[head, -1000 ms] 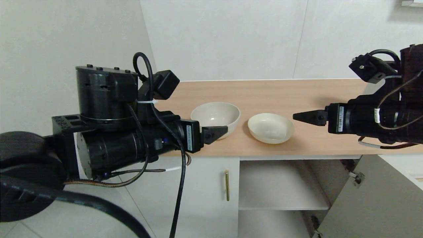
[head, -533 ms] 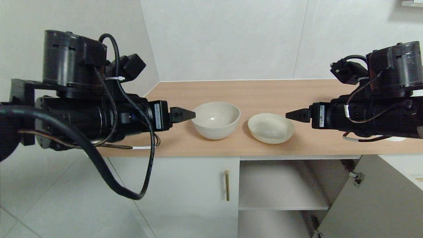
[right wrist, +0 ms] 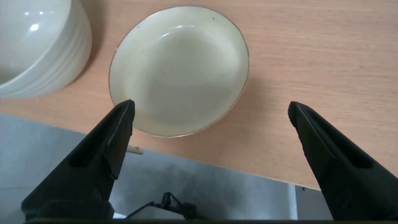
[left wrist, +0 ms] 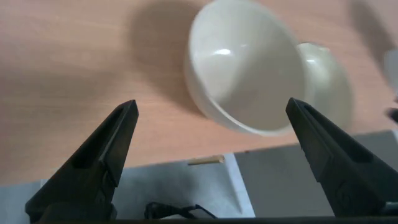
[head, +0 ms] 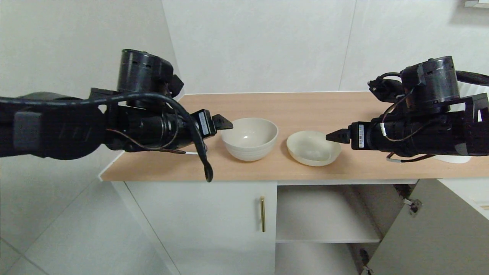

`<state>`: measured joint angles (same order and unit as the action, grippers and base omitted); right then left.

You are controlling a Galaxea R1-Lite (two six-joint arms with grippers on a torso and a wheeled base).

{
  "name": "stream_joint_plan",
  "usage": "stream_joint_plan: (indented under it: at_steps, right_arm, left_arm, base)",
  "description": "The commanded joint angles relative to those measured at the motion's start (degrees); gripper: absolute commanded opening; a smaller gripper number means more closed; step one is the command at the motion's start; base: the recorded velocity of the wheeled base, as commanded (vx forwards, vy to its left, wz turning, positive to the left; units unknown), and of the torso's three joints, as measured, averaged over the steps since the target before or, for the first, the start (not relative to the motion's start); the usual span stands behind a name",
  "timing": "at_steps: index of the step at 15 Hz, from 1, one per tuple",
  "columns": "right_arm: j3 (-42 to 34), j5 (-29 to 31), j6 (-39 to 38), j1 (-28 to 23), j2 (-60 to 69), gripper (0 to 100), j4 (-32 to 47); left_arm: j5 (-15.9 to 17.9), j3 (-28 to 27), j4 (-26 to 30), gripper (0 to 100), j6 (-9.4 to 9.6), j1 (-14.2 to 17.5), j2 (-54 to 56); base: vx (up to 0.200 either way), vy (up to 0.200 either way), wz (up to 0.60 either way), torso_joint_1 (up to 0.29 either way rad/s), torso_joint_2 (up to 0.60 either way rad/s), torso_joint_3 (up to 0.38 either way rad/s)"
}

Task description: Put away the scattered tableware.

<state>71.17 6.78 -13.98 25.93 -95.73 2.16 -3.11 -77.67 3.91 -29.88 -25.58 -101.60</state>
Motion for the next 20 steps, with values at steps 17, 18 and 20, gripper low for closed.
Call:
stream_joint_plan:
  at_steps: [17,18,20]
  right_arm:
    - [-0.42,0.17,0.01,-0.09,-0.33,100,-0.93]
    - [-0.42,0.17,0.01,-0.09,-0.42,100,-0.93]
    - [-0.33,1.66,0.01,-0.09,-1.12,100,-0.93]
  left_arm:
    - [-4.54,-3.63,-2.07,0,-1.85,-2.11,-8.27]
    - [-4.54,-3.63,-2.07,0,-1.94,-2.11,-7.92]
    - [-4.63,-3.46,-2.07,0,-1.94,-2.11,-7.65]
  base:
    - [0.0,0.0,0.0,0.0,0.0,0.0]
    - [0.0,0.0,0.0,0.0,0.0,0.0]
    - [0.0,0.0,0.0,0.0,0.0,0.0]
